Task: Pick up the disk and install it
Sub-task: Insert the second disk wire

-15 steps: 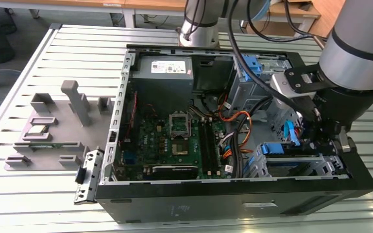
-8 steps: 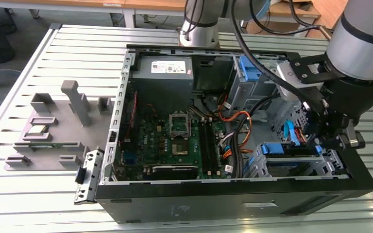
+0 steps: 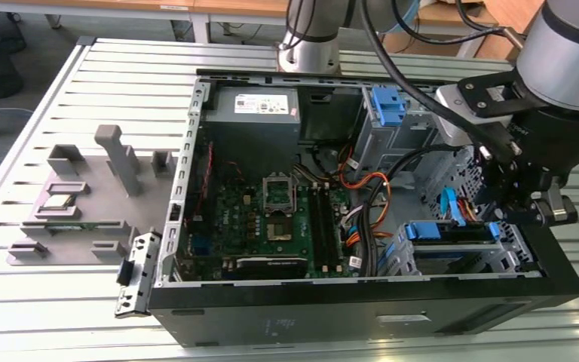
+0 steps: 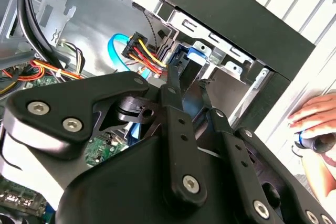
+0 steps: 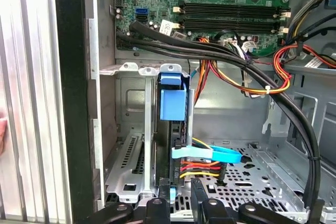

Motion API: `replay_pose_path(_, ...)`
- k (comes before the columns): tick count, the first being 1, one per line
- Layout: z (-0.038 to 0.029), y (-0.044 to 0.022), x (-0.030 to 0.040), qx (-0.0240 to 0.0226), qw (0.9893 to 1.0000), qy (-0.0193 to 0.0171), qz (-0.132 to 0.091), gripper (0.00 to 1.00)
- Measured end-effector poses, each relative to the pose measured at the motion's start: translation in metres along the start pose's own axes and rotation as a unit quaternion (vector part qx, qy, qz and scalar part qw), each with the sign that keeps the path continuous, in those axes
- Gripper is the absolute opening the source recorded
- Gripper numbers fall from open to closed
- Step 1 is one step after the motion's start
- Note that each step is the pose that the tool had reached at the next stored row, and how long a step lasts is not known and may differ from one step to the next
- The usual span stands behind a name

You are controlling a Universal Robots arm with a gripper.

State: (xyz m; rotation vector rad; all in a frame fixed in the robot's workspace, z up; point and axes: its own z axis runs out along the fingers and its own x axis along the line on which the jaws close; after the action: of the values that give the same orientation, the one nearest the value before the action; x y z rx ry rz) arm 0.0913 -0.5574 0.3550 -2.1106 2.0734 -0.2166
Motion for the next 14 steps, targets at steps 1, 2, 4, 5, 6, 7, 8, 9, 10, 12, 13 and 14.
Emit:
replay_pose_path(1, 0.0000, 0.0000, 0.0000, 0.0000, 1.0000, 0.0000, 0.000, 0.30)
replay_pose_path(2, 0.0000, 0.0000, 0.0000, 0.0000, 1.0000, 0.0000, 0.000, 0.30)
replay_pose_path(4, -0.0001, 0.0000, 0.0000, -0.0002, 1.0000, 0.0000, 0.000, 0.30)
replay_pose_path(5, -0.0002, -0.0001, 0.0000, -0.0032, 1.0000, 0.0000, 0.000, 0.30)
replay_pose_path(6, -0.0001, -0.0002, 0.0000, -0.0101, 0.9999, 0.0000, 0.000, 0.30)
replay_pose_path(7, 0.0002, -0.0004, 0.0000, -0.0192, 0.9998, -0.0002, 0.000, 0.30)
replay_pose_path(8, 0.0005, -0.0007, 0.0000, -0.0286, 0.9996, -0.0004, 0.001, 0.30)
replay_pose_path(9, 0.0007, -0.0010, 0.0000, -0.0376, 0.9993, -0.0005, 0.001, 0.30)
replay_pose_path(10, 0.0009, -0.0014, 0.0000, -0.0465, 0.9989, -0.0007, 0.001, 0.30)
replay_pose_path(12, 0.0013, -0.0021, 0.0000, -0.0646, 0.9979, -0.0009, 0.001, 0.30)
replay_pose_path(13, 0.0015, -0.0026, 0.0001, -0.0735, 0.9973, -0.0011, 0.002, 0.30)
replay_pose_path(14, 0.0017, -0.0030, 0.0001, -0.0825, 0.9966, -0.0013, 0.002, 0.30)
